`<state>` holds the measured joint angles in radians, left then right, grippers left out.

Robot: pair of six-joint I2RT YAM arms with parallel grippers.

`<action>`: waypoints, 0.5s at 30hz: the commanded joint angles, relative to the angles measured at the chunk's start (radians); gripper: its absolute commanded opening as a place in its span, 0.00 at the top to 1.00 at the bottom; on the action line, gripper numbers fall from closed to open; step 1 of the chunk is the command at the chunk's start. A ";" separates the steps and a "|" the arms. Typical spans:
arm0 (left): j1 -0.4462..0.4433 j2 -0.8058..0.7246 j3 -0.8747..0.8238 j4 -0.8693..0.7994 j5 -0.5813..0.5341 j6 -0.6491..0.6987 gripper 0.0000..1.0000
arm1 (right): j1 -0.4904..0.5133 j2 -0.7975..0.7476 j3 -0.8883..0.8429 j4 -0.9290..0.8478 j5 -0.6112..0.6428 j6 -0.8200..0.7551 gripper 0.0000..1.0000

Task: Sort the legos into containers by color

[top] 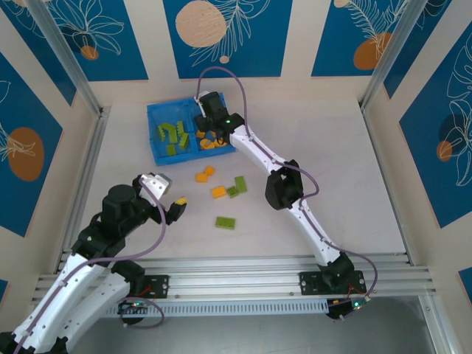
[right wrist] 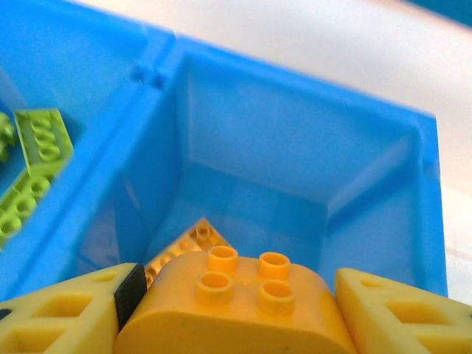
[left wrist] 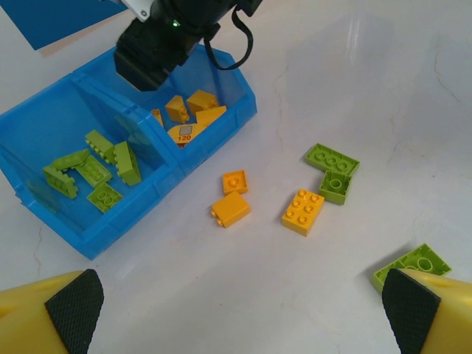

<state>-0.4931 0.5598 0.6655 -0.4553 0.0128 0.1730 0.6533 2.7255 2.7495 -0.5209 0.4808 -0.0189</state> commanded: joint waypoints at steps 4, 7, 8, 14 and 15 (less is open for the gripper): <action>0.007 0.011 -0.013 0.011 -0.023 -0.008 0.00 | -0.026 0.030 0.039 0.201 -0.065 -0.062 0.34; 0.007 0.015 -0.018 0.010 -0.030 -0.003 0.00 | -0.034 0.025 0.067 0.221 -0.092 -0.070 0.13; 0.007 0.020 -0.018 0.011 -0.031 -0.001 0.00 | -0.032 0.019 0.079 0.217 -0.096 -0.075 0.11; 0.007 0.046 -0.015 0.008 -0.039 0.003 0.00 | -0.020 -0.154 0.041 0.124 -0.130 -0.025 0.10; 0.007 0.047 -0.014 0.010 -0.039 -0.002 0.00 | -0.016 -0.202 0.022 0.086 -0.136 -0.008 0.11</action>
<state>-0.4911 0.6010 0.6586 -0.4557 -0.0097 0.1738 0.6216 2.6965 2.7792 -0.4019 0.3847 -0.0669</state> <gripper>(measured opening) 0.998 0.896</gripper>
